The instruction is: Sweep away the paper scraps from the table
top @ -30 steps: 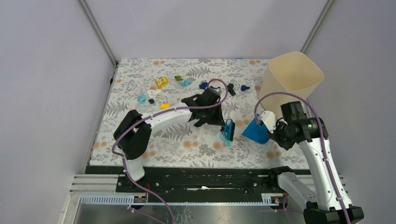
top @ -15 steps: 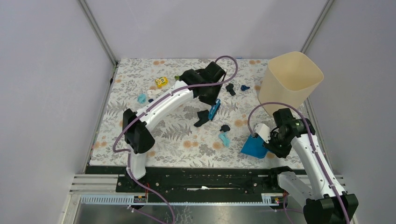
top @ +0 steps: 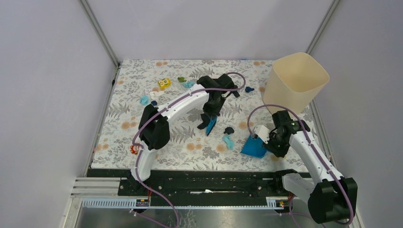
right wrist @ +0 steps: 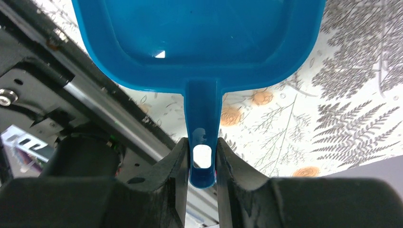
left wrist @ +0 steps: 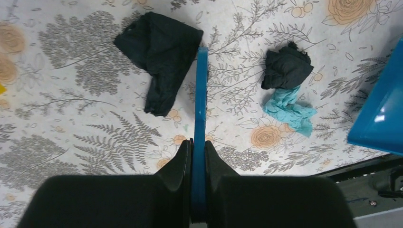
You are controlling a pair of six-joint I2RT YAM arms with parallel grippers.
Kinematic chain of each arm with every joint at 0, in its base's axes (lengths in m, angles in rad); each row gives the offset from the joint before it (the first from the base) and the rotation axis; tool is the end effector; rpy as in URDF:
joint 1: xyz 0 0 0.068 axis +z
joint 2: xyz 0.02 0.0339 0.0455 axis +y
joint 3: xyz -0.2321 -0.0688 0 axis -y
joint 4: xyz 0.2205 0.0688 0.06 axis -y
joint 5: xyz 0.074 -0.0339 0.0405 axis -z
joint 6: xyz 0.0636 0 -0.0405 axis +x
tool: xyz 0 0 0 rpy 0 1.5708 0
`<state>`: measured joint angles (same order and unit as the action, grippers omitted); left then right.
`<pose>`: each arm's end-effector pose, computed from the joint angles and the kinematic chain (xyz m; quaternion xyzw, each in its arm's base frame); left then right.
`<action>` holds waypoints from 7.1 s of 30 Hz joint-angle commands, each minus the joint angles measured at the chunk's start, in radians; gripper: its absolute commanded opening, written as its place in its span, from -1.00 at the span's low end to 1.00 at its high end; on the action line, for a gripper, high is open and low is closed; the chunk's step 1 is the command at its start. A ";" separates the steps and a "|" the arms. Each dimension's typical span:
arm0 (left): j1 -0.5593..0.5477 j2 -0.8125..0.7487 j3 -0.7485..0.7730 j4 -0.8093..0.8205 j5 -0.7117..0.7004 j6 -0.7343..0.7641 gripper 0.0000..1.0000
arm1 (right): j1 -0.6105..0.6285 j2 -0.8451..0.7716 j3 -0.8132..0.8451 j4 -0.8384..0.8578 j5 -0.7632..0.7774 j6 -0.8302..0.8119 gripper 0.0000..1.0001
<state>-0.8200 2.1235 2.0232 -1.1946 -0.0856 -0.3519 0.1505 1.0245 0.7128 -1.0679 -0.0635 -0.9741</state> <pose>0.2801 -0.2922 0.2165 0.2238 0.9640 -0.0407 0.1379 0.1515 0.0271 0.1663 -0.5330 0.8401 -0.0092 0.1001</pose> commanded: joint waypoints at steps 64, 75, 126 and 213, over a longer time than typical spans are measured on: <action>0.061 0.002 -0.173 0.482 0.653 -0.227 -1.00 | 0.234 0.382 0.126 0.169 0.100 0.415 -1.00; 0.062 -0.127 -0.232 0.559 0.506 -0.285 -1.00 | 0.233 0.284 0.077 0.194 -0.003 0.376 -1.00; -0.069 -0.388 -0.490 0.344 0.172 -0.211 -1.00 | 0.226 -0.271 -0.073 -0.269 0.391 0.028 -1.00; 0.085 -0.818 -1.046 0.846 -0.138 0.031 -1.00 | 0.225 0.209 0.609 -0.053 -0.074 0.247 -1.00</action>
<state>-0.7441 1.3708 1.0088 -0.5034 -0.2314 -0.3626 0.3767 1.2030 1.1923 -1.0351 -0.1623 -0.7219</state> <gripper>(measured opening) 0.085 0.295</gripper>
